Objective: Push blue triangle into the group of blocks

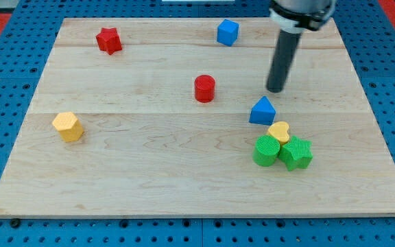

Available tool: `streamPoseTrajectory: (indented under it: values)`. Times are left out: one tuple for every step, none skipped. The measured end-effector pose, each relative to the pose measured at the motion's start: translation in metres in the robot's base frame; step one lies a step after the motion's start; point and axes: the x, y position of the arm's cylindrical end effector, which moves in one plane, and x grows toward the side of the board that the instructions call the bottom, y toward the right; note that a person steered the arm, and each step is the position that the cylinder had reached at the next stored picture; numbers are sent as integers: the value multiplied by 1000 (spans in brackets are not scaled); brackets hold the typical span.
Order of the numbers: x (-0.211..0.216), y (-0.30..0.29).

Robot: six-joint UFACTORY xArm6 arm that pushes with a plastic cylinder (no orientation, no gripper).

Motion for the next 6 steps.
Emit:
streamPoseTrajectory:
  values:
    - [30,-33]
    - [54,14]
    - [76,35]
    - [64,33]
    - [28,33]
    - [9,51]
